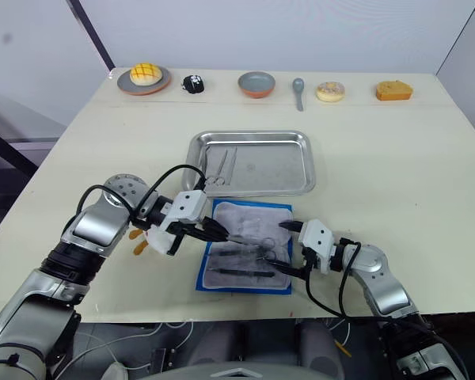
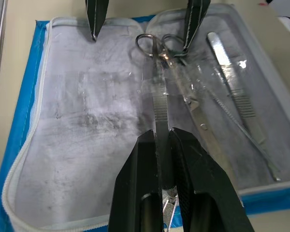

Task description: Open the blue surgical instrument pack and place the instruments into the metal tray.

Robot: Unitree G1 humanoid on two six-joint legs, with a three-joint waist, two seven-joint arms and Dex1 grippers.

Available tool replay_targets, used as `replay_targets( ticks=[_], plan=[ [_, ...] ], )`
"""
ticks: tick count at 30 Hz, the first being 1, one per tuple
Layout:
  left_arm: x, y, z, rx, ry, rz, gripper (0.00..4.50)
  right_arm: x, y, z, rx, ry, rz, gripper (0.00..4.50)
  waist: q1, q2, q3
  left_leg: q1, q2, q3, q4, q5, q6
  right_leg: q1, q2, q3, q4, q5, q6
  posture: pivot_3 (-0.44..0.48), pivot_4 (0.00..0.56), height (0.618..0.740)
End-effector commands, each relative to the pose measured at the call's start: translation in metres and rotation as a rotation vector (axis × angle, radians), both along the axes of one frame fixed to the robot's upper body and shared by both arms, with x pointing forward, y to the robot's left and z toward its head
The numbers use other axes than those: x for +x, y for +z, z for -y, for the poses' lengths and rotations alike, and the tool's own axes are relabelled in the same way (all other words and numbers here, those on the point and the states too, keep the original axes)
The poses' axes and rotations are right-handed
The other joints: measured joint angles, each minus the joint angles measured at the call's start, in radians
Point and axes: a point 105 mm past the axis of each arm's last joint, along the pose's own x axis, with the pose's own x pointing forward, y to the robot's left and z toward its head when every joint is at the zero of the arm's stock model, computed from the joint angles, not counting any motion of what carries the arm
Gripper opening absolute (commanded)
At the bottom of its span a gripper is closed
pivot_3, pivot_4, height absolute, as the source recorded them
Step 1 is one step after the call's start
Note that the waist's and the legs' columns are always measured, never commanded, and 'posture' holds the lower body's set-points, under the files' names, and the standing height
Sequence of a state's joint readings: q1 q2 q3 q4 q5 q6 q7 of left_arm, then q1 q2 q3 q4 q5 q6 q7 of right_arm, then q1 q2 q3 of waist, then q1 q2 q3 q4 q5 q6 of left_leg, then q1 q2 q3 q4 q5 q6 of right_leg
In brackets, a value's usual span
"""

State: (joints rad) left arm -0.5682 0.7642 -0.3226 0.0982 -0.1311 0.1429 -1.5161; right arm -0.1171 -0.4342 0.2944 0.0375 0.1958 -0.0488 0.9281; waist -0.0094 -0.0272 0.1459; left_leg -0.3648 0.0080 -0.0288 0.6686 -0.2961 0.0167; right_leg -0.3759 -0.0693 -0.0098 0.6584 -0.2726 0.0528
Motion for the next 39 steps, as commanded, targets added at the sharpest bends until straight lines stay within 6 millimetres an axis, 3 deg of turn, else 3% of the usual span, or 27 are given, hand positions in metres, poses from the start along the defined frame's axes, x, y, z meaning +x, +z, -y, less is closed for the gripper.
replay_targets(
  ticks=[1, 20, 39],
  plan=[
    [0.000, 0.015, 0.000, 0.011, -0.022, 0.031, 0.06, -0.017, -0.053, 0.016, -0.126, -0.054, -0.196, 4.50, 0.000, 0.000, 0.000, 0.000, 0.000, 0.000, 0.000, 0.000, 0.000, 0.000, 0.000, 0.000, 0.000, 0.000, 0.000, 0.000, 0.150, 0.732],
    [0.000, 0.022, -0.030, 0.041, 0.020, 0.041, 0.06, -0.017, -0.053, 0.015, -0.126, -0.050, -0.198, 4.50, -0.001, 0.000, 0.000, 0.000, 0.000, 0.000, 0.000, 0.000, 0.000, 0.000, 0.000, 0.000, 0.000, 0.000, 0.000, 0.000, 0.150, 0.732],
    [0.001, 0.054, -0.056, 0.083, 0.050, 0.089, 0.06, -0.018, -0.054, 0.015, -0.127, -0.046, -0.199, 4.50, -0.001, 0.000, 0.000, 0.000, 0.000, 0.000, 0.000, 0.000, 0.000, 0.000, 0.001, 0.000, 0.000, 0.000, 0.000, 0.000, 0.150, 0.732]
  ],
)
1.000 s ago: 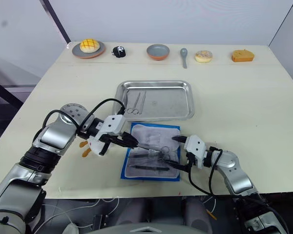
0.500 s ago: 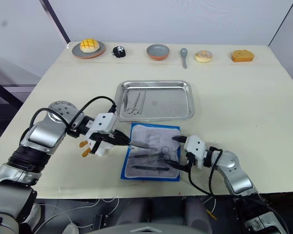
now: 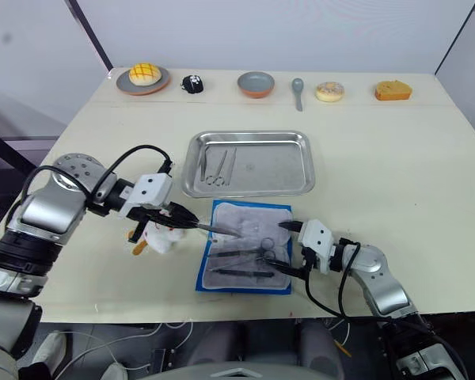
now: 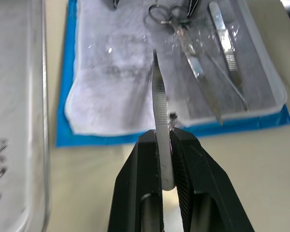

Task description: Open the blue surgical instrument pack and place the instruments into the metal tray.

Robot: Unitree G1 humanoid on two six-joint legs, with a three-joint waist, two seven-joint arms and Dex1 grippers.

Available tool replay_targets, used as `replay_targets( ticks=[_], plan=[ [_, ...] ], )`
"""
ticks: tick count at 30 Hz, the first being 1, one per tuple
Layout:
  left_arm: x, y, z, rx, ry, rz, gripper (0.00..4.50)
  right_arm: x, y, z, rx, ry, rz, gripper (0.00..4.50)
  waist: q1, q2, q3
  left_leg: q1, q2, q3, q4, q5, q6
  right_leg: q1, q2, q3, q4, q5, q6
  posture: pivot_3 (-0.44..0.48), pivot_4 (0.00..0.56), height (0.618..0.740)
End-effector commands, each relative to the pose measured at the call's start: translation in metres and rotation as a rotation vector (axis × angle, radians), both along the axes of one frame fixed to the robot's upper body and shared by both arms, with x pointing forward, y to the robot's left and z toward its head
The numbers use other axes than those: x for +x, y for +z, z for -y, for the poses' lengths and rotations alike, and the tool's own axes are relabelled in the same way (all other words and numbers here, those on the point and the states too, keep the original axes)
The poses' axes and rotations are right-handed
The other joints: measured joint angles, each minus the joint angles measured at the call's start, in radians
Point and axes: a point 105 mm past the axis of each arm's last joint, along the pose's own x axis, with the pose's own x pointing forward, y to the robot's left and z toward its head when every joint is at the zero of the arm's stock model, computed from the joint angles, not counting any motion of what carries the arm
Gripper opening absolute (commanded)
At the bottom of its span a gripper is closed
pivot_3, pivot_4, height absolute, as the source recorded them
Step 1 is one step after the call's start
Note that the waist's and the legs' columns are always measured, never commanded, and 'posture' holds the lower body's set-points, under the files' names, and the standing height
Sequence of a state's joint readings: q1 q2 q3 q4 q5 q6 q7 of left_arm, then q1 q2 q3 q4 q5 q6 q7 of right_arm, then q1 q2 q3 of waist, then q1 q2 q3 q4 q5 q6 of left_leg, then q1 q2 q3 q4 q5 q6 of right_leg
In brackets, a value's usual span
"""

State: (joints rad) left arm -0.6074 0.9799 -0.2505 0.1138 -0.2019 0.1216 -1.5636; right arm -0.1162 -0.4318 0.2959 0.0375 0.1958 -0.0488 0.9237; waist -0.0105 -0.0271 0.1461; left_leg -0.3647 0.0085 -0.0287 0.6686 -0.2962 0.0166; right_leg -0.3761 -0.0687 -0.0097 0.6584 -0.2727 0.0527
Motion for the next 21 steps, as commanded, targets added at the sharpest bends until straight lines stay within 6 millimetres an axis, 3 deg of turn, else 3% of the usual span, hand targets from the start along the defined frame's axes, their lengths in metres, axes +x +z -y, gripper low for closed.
replay_targets(
  ticks=[1, 10, 14, 21],
  plan=[
    [-0.005, 0.016, -0.005, -0.005, -0.036, 0.010, 0.06, -0.018, -0.053, 0.016, -0.129, -0.043, -0.199, 4.50, 0.000, 0.000, 0.000, 0.000, 0.000, 0.000, 0.000, 0.000, 0.000, 0.000, 0.000, 0.000, 0.000, 0.000, 0.000, 0.000, 0.150, 0.732],
    [-0.006, 0.049, -0.008, -0.138, 0.021, -0.013, 0.06, -0.018, -0.054, 0.018, -0.133, -0.041, -0.199, 4.50, 0.000, 0.001, 0.001, 0.000, 0.000, 0.000, 0.000, 0.000, 0.000, 0.000, 0.000, 0.000, 0.000, 0.000, 0.000, 0.000, 0.150, 0.732],
    [-0.004, 0.065, 0.002, -0.311, 0.103, -0.049, 0.06, -0.018, -0.054, 0.018, -0.133, -0.041, -0.198, 4.50, 0.000, 0.000, 0.001, 0.000, 0.000, 0.000, 0.000, 0.000, 0.000, 0.000, 0.000, 0.000, 0.000, 0.000, 0.000, 0.000, 0.150, 0.732],
    [0.022, 0.073, 0.031, -0.584, 0.413, 0.032, 0.06, -0.019, -0.054, 0.020, -0.140, -0.039, -0.199, 4.50, 0.000, -0.001, 0.000, 0.000, 0.001, 0.000, 0.000, 0.000, 0.000, 0.000, 0.000, 0.000, 0.001, 0.000, 0.000, 0.000, 0.150, 0.732]
  ],
)
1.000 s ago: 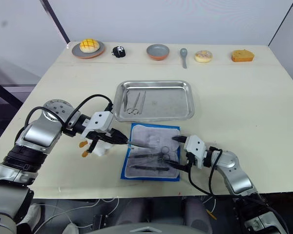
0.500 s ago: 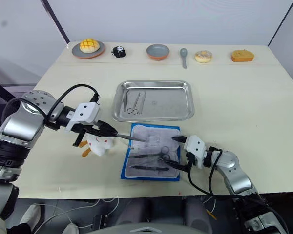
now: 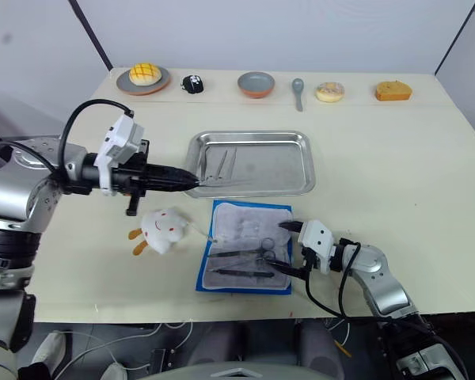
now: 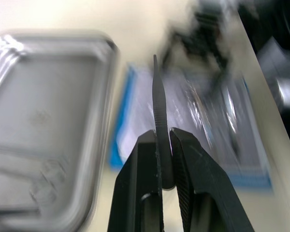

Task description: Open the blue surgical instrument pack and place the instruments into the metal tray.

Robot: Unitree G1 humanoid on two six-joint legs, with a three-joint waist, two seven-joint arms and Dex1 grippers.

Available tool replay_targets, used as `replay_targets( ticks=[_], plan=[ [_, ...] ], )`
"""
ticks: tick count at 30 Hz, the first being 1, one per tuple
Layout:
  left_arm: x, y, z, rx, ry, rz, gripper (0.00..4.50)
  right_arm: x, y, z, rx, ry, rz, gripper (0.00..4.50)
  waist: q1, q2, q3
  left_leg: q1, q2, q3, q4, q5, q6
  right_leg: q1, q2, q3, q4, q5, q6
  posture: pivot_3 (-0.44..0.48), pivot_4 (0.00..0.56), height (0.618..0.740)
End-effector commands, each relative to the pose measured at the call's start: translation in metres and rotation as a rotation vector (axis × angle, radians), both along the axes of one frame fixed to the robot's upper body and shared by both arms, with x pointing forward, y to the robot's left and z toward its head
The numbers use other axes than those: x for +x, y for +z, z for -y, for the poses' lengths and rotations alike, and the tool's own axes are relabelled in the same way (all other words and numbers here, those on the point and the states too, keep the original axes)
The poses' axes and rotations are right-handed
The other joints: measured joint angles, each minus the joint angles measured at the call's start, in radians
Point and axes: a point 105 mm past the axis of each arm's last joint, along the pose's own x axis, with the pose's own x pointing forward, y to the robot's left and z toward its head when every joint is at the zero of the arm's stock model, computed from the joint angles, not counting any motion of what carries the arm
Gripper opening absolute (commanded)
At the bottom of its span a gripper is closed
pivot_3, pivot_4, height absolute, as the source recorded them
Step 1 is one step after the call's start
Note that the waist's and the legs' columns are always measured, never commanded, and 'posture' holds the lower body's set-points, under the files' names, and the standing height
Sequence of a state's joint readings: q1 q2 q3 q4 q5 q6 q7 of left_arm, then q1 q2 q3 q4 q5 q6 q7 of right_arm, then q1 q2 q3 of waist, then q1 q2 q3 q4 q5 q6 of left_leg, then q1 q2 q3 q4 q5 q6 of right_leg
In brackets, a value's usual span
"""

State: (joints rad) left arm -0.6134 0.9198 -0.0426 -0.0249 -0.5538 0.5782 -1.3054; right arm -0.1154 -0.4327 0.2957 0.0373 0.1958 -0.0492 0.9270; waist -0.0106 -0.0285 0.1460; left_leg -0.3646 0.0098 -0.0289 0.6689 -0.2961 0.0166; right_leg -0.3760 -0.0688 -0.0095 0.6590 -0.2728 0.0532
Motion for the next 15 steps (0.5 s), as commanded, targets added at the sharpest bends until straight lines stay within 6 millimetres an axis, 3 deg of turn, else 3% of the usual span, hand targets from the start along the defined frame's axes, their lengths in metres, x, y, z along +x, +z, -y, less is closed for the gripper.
replay_targets(
  ticks=[1, 15],
  plan=[
    [0.016, 0.015, 0.011, -0.104, 0.211, 0.092, 0.06, -0.018, -0.053, 0.020, -0.141, -0.042, -0.198, 4.50, 0.002, -0.001, 0.000, 0.000, 0.000, 0.000, 0.000, 0.000, 0.000, 0.000, 0.000, 0.000, 0.000, 0.000, 0.000, 0.000, 0.150, 0.732],
    [0.052, -0.003, 0.050, -0.294, 0.749, 0.169, 0.06, -0.018, -0.053, 0.022, -0.145, -0.042, -0.195, 4.50, 0.006, -0.001, -0.001, 0.000, -0.001, 0.000, 0.000, 0.000, 0.000, 0.001, -0.002, 0.001, 0.000, 0.000, 0.000, 0.000, 0.150, 0.732]
  ],
)
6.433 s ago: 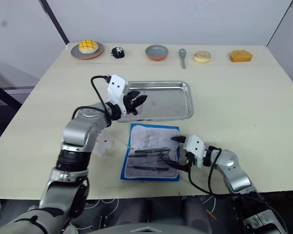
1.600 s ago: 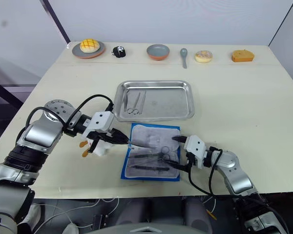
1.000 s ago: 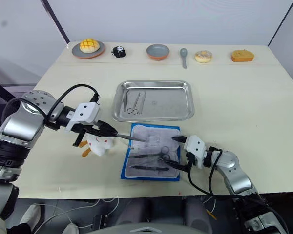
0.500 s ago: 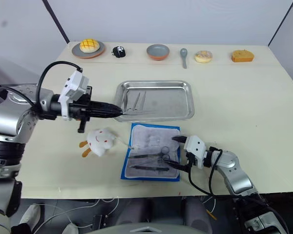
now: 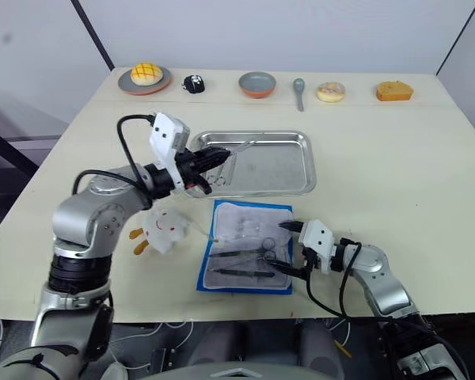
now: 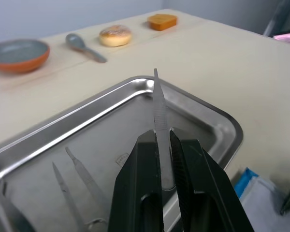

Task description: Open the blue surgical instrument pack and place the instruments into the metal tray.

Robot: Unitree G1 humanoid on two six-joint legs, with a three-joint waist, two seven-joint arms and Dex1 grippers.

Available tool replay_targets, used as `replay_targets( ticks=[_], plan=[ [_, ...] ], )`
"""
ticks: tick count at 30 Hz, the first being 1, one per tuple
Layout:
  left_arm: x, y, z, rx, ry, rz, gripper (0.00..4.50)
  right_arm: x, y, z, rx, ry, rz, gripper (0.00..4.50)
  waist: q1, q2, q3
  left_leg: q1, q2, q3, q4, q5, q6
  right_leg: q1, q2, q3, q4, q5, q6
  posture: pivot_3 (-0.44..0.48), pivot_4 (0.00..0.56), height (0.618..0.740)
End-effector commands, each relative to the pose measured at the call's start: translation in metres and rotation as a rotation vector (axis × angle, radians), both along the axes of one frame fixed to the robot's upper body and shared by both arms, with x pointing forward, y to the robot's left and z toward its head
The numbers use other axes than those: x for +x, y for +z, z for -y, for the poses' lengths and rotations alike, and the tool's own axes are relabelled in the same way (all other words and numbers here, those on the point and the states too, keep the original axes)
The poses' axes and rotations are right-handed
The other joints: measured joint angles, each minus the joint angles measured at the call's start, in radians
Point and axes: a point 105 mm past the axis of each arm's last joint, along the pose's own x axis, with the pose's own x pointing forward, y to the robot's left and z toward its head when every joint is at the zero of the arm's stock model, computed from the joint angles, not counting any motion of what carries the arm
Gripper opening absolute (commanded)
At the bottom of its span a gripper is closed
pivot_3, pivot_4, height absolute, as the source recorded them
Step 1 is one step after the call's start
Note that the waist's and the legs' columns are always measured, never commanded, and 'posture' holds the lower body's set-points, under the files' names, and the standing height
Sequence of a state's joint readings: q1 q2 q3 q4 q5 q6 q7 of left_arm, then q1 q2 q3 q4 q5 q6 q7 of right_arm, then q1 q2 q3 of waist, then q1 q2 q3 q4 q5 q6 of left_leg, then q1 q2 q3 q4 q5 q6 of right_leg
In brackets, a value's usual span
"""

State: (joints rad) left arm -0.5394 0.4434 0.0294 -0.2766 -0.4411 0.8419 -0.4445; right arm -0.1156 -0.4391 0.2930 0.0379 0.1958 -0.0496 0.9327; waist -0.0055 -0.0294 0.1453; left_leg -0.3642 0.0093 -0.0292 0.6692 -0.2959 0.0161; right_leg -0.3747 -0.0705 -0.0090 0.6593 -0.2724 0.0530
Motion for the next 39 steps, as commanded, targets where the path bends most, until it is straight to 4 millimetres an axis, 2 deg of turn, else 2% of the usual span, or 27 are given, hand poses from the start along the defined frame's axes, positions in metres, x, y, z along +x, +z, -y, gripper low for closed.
replay_targets(
  ticks=[1, 6, 10, 18, 29, 39],
  plan=[
    [0.008, 0.013, 0.006, -0.038, 0.151, 0.075, 0.06, -0.018, -0.053, 0.019, -0.138, -0.044, -0.195, 4.50, 0.001, 0.000, 0.000, 0.000, 0.000, 0.000, 0.000, 0.000, 0.000, 0.000, 0.000, 0.000, 0.000, 0.000, 0.000, 0.000, 0.150, 0.732],
    [0.017, 0.000, 0.017, -0.115, 0.293, 0.044, 0.06, -0.019, -0.054, 0.019, -0.138, -0.042, -0.197, 4.50, 0.004, 0.000, -0.001, 0.000, -0.001, 0.000, 0.000, 0.000, 0.000, 0.001, 0.000, 0.000, -0.001, 0.000, 0.000, 0.000, 0.150, 0.732],
    [0.026, -0.015, 0.019, -0.114, 0.387, 0.013, 0.06, -0.019, -0.054, 0.018, -0.138, -0.041, -0.197, 4.50, 0.005, 0.000, -0.002, 0.001, -0.002, 0.000, 0.000, 0.000, -0.001, 0.001, 0.000, 0.000, -0.001, 0.000, 0.000, 0.000, 0.150, 0.732],
    [0.043, -0.039, 0.021, -0.084, 0.461, -0.038, 0.06, -0.018, -0.053, 0.017, -0.138, -0.039, -0.194, 4.50, 0.005, 0.000, -0.002, 0.001, -0.003, 0.000, 0.000, 0.000, -0.001, 0.001, 0.000, 0.000, -0.001, 0.000, 0.000, 0.000, 0.150, 0.732],
    [0.043, -0.063, 0.026, -0.035, 0.467, -0.092, 0.06, -0.017, -0.052, 0.017, -0.138, -0.045, -0.189, 4.50, 0.005, 0.000, -0.002, 0.001, -0.003, 0.000, 0.000, 0.002, -0.005, 0.001, 0.000, 0.000, -0.001, 0.000, 0.000, 0.000, 0.150, 0.732],
    [0.042, -0.071, 0.026, -0.018, 0.469, -0.121, 0.06, -0.017, -0.052, 0.018, -0.136, -0.054, -0.189, 4.50, 0.005, 0.000, -0.002, 0.000, -0.002, 0.000, 0.000, 0.002, -0.004, 0.001, 0.000, 0.000, -0.001, 0.000, 0.000, 0.000, 0.150, 0.732]
  ],
)
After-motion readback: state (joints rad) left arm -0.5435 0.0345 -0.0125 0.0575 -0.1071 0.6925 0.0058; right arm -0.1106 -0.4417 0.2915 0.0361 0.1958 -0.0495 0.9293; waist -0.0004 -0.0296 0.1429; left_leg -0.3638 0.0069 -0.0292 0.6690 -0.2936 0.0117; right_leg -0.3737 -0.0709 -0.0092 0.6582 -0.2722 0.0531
